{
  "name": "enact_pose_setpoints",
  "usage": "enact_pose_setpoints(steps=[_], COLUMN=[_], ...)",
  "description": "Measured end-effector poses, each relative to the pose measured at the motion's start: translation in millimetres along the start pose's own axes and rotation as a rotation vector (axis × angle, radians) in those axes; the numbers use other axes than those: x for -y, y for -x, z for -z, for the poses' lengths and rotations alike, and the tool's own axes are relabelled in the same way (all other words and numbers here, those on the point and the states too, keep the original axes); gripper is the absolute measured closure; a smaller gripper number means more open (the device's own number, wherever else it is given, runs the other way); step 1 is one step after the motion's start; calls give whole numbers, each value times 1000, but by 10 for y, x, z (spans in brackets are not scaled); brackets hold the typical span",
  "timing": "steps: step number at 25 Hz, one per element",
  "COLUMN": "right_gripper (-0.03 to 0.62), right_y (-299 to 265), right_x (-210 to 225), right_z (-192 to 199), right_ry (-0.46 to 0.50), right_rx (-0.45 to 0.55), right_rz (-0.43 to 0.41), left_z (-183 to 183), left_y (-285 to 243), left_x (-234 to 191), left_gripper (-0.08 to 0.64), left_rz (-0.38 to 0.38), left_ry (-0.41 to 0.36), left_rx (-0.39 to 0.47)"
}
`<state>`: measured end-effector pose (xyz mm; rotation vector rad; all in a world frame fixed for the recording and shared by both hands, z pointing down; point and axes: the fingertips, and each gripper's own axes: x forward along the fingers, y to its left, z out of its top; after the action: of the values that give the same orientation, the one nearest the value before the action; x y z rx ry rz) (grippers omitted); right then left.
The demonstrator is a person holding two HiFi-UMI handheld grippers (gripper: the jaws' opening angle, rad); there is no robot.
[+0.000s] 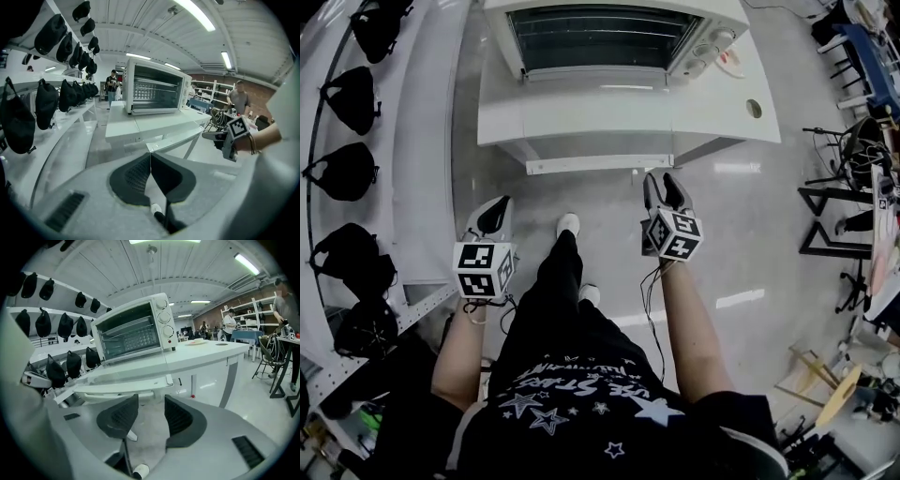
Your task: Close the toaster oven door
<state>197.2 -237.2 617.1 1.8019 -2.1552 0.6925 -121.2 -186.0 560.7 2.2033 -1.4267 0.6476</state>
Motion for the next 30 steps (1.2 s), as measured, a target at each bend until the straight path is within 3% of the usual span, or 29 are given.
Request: enact_pose_setpoints(steps=[6, 16, 23, 30], right_gripper=[420, 445, 470, 500], right_y=[-237, -385, -362, -181], right_x=[75, 34, 32, 0], right_z=[29, -73, -78, -287], right_ry=[69, 127, 118, 51], right_rx=[13, 86, 76, 106], right_rz=[19, -50, -61, -44], left_z=[55, 149, 200, 114], left_y=[-185, -320, -277, -185], left_x=[-91, -56, -98, -91], left_gripper=[538, 538, 538, 538], left_rz=[3, 4, -14, -25], left_ry=[21, 32, 48, 47], left_rx=[-34, -64, -66, -39])
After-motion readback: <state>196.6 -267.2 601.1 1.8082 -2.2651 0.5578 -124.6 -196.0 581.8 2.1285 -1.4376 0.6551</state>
